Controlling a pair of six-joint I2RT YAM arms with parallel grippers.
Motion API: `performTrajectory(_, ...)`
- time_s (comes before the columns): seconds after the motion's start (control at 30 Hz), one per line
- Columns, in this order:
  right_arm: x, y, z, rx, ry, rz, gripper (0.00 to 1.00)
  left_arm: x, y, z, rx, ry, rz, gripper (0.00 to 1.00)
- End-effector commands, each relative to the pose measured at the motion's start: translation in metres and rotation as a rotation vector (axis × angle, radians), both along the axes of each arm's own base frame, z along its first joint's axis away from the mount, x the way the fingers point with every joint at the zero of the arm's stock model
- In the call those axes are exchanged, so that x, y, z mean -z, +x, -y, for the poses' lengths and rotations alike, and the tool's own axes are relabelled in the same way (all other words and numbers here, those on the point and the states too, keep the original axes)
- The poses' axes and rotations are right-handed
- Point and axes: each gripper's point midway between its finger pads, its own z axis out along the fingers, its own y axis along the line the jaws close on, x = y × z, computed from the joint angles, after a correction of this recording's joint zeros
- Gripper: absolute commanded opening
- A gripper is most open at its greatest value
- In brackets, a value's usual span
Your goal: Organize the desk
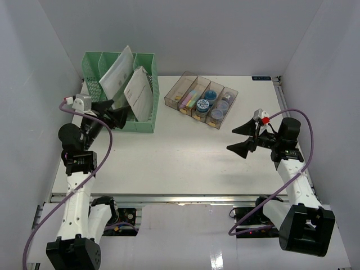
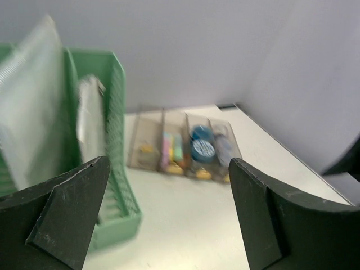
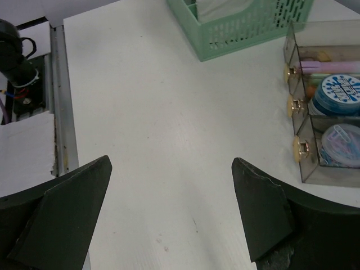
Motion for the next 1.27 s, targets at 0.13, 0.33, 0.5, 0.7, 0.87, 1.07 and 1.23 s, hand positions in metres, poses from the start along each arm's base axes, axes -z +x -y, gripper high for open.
performTrajectory(0.13,0.013,0.047,0.055,0.371,-0.129,-0.065,0.9,0.086,-0.049,0.049,0.306,0.04,-0.156,0.98)
performTrajectory(0.33,0.017,0.051,0.075,0.518,-0.167,-0.097,0.9,0.103,-0.067,0.052,0.309,0.065,-0.133,0.98)
performTrajectory(0.5,0.026,0.057,0.112,0.779,-0.235,-0.108,0.9,0.107,-0.064,0.052,0.306,0.064,-0.159,0.98)
performTrajectory(0.7,0.019,0.053,0.122,0.857,-0.242,-0.057,0.9,0.111,-0.062,0.051,0.296,0.065,-0.179,0.98)
performTrajectory(0.87,0.018,0.055,0.126,0.889,-0.233,-0.068,0.9,0.111,-0.061,0.049,0.282,0.07,-0.177,0.98)
performTrajectory(1.07,0.02,0.057,0.136,0.941,-0.251,-0.077,0.9,0.109,-0.061,0.047,0.264,0.077,-0.166,0.98)
performTrajectory(1.23,0.024,0.057,0.134,0.922,-0.258,-0.079,0.9,0.109,-0.061,0.046,0.257,0.079,-0.165,0.98)
